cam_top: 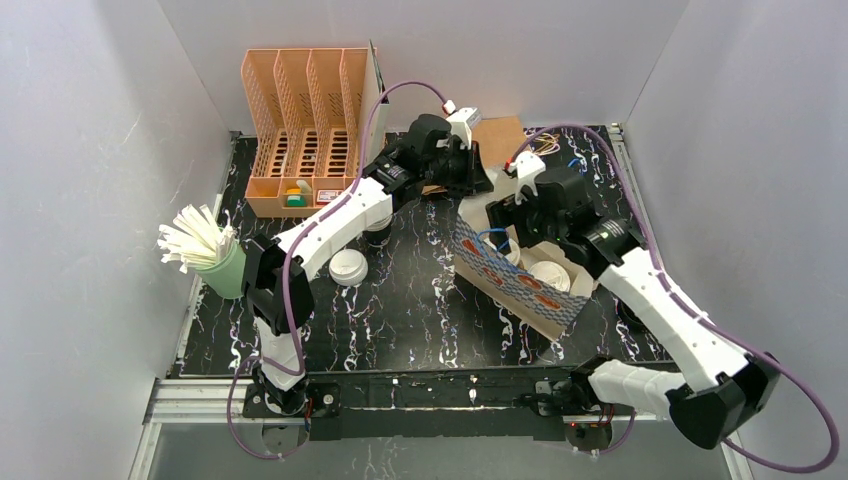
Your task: Pack the takeout coffee
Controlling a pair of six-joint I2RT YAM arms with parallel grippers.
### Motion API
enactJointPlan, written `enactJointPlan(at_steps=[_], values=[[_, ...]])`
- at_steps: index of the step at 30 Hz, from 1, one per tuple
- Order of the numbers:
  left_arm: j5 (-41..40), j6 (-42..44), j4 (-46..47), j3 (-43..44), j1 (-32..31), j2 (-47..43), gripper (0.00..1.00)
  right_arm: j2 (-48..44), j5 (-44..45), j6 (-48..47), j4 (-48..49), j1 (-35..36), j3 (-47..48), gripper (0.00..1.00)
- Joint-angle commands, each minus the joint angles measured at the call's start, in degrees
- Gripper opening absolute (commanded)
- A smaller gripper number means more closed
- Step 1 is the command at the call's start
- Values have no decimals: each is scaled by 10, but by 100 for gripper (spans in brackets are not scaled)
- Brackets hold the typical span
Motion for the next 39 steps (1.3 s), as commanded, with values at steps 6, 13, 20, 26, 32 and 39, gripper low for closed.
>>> enactJointPlan(at_steps=[6, 13, 20, 26, 32, 39], values=[[-25, 25, -6, 34, -1, -65, 0, -137, -10, 26, 35, -1, -64, 95], [-40, 14, -7, -2, -1, -97, 0, -144, -10, 35, 50, -1, -66, 95], [-117, 23, -72, -27, -1, -122, 0, -98, -44, 29, 60, -1, -9, 95], [-201, -4, -91, -76, 21, -159, 0, -61, -28, 31, 64, -1, 50, 94], [-291, -18, -114, -98, 40, -191, 0, -36, 34, 59, 54, -1, 97, 93], [-361, -21, -136, -95, 44, -229, 44, -30, 94, 91, 49, -1, 127, 94]])
